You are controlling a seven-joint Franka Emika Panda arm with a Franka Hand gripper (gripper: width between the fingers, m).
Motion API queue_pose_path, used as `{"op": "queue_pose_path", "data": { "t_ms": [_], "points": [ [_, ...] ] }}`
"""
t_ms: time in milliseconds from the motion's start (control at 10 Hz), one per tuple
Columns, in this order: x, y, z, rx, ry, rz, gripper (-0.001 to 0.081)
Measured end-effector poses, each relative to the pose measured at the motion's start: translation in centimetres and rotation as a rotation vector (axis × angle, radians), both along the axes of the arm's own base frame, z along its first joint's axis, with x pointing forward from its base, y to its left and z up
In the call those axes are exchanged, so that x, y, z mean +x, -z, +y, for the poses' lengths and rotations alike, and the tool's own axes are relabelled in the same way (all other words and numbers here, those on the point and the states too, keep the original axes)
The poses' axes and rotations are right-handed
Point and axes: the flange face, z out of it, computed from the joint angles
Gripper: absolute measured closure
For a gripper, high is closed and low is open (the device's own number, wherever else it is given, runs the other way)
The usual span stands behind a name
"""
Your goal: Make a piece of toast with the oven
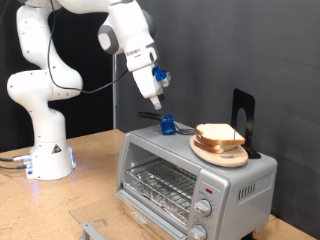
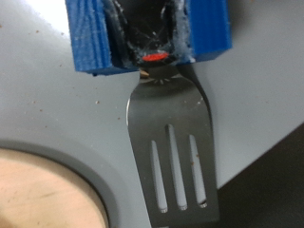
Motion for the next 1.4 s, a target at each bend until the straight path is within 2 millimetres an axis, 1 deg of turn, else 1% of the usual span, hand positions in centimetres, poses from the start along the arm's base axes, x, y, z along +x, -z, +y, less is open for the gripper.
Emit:
{"op": "queue_pose_path", "data": {
  "t_ms": [200, 700, 1400],
  "points": [
    [0.4, 1.3, 0.3, -0.006, -0.003, 0.003, -0.0003],
    [0.9, 3.5, 0.6, -0.011, -0.016, 0.017, -0.0003],
    [0.7, 5.0, 1.8, 0.000, -0.044, 0.032, -0.0003]
  ]
}}
